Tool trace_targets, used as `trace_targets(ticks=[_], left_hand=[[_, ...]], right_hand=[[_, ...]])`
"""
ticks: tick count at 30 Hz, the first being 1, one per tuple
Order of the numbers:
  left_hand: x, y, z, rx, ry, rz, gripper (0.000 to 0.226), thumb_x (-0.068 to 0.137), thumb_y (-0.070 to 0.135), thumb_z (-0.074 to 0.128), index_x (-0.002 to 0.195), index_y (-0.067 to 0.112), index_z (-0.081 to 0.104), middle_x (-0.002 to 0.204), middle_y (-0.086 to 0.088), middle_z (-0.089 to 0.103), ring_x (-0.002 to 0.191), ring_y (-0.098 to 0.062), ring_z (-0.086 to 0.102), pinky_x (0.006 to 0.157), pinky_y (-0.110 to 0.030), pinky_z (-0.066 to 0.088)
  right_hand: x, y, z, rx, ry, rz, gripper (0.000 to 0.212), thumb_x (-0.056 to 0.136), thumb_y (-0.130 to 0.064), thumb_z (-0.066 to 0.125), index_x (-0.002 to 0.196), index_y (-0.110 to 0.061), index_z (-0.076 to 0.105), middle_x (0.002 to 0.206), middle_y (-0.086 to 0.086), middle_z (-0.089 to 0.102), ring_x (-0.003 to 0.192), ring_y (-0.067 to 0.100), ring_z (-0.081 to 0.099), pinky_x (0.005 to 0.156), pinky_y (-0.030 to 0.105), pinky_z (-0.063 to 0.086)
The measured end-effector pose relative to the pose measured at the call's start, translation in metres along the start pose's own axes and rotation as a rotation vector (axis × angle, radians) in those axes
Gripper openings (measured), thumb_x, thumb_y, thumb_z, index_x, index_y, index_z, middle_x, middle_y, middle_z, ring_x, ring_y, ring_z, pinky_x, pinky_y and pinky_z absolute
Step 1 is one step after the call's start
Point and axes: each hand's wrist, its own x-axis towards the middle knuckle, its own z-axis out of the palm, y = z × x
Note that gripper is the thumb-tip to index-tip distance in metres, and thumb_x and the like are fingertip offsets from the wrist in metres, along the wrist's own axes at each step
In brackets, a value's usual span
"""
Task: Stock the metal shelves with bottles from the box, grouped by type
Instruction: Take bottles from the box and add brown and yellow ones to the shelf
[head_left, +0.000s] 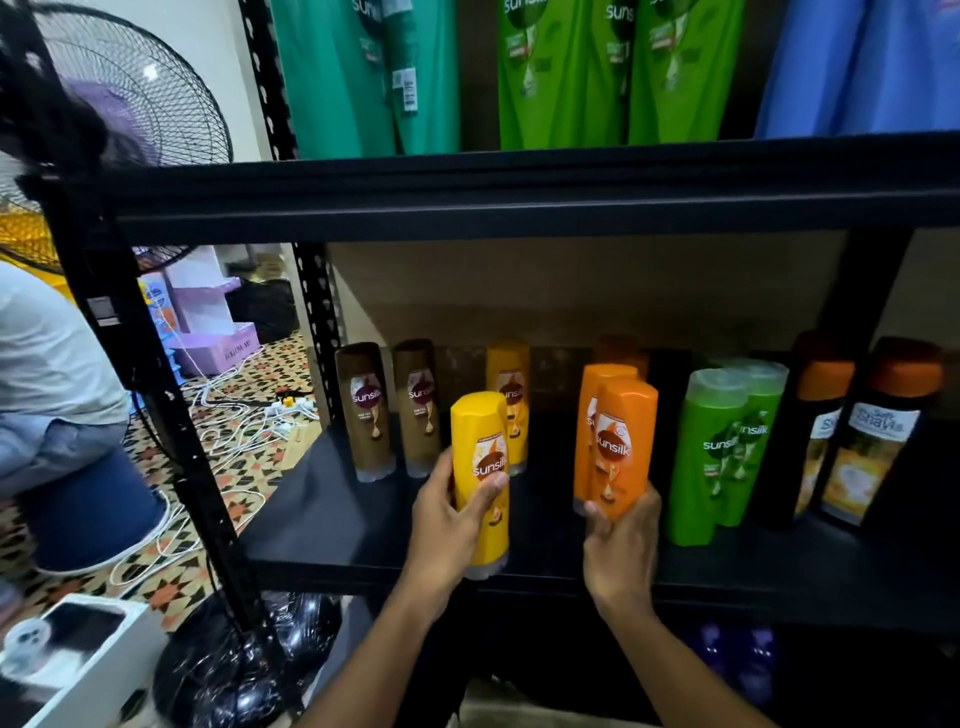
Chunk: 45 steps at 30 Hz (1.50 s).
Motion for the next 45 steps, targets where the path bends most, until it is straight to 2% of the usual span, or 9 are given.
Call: trace_targets(ticks=[8,11,15,20,23,27,32,36,45], left_hand=[[0.005,-0.004,-0.002,0.01,-0.008,-0.015,0.042,0.086,0.041,0.071,0.125,0.045,0.054,0.122,0.016,0.068,0.11,0.002,0.065,0.09,-0.025,0.054],[0.006,-0.007,0.0,0.012,0.003,-0.019,0.05,0.082,0.045,0.07,0.129,0.044,0.053,0.124,0.016,0.066,0.113,-0.002,0.065,0.095,-0.029,0.053],[0.006,-0.015,0.002,0.031,0.024,-0.015,0.058,0.085,0.045,0.071,0.139,0.037,0.051,0.128,0.015,0.064,0.116,-0.004,0.063,0.099,-0.034,0.053],[0.005,-0.024,0.005,0.091,0.095,0.009,0.043,0.087,0.047,0.07,0.122,0.056,0.048,0.13,0.016,0.054,0.116,0.0,0.057,0.09,-0.022,0.047],[0.01,-0.031,0.003,0.105,0.118,0.015,0.051,0.08,0.057,0.068,0.127,0.048,0.05,0.13,0.013,0.058,0.117,-0.003,0.058,0.097,-0.031,0.051],[0.02,-0.043,-0.004,0.102,0.122,-0.006,0.062,0.081,0.055,0.068,0.137,0.031,0.052,0.126,0.01,0.064,0.116,-0.008,0.063,0.1,-0.039,0.054],[0.045,-0.057,-0.007,0.055,0.168,-0.025,0.049,0.091,0.037,0.071,0.135,0.03,0.05,0.123,0.016,0.063,0.112,0.001,0.061,0.092,-0.026,0.052],[0.07,-0.064,-0.007,0.045,0.146,-0.02,0.046,0.094,0.032,0.07,0.136,0.03,0.051,0.116,0.023,0.061,0.109,0.006,0.059,0.084,-0.018,0.049],[0.084,-0.088,0.003,0.07,0.136,0.014,0.037,0.096,0.039,0.067,0.132,0.04,0.058,0.119,0.025,0.068,0.116,0.004,0.062,0.101,-0.03,0.052]], right_hand=[[0.019,0.007,0.006,0.002,-0.032,0.053,0.061,0.097,-0.03,0.062,0.145,-0.011,0.029,0.131,0.015,0.051,0.114,0.035,0.056,0.08,0.036,0.042],[0.014,0.006,0.007,-0.037,-0.023,0.078,0.065,0.097,-0.03,0.062,0.149,-0.009,0.028,0.134,0.017,0.05,0.119,0.037,0.054,0.088,0.044,0.049],[-0.023,0.006,0.003,-0.203,-0.013,0.044,0.086,0.095,-0.024,0.064,0.159,-0.006,0.008,0.153,0.022,0.03,0.139,0.038,0.037,0.11,0.049,0.037],[-0.076,0.021,0.004,-0.243,0.061,-0.214,0.082,0.079,-0.006,0.078,0.147,0.0,0.033,0.145,0.018,0.028,0.127,0.036,0.042,0.106,0.041,0.038],[-0.079,0.019,0.006,-0.391,-0.072,-0.341,0.064,0.09,-0.021,0.068,0.146,-0.014,0.039,0.146,0.007,0.035,0.133,0.023,0.038,0.108,0.039,0.044],[-0.049,0.009,0.012,-0.612,-0.293,-0.526,0.043,0.103,-0.036,0.043,0.144,-0.024,0.048,0.145,-0.002,0.049,0.134,0.015,0.044,0.113,0.033,0.037],[-0.008,0.003,0.031,-0.741,-0.514,-0.556,0.047,0.105,-0.041,0.034,0.148,-0.025,0.042,0.152,-0.005,0.04,0.141,0.015,0.034,0.117,0.034,0.028],[0.006,0.004,0.04,-0.736,-0.527,-0.569,0.046,0.103,-0.043,0.034,0.146,-0.028,0.041,0.148,-0.007,0.04,0.137,0.014,0.035,0.116,0.035,0.03],[0.003,0.014,0.051,-0.793,-0.453,-0.555,0.047,0.096,-0.042,0.032,0.139,-0.029,0.048,0.144,-0.007,0.046,0.132,0.017,0.042,0.111,0.037,0.036]])
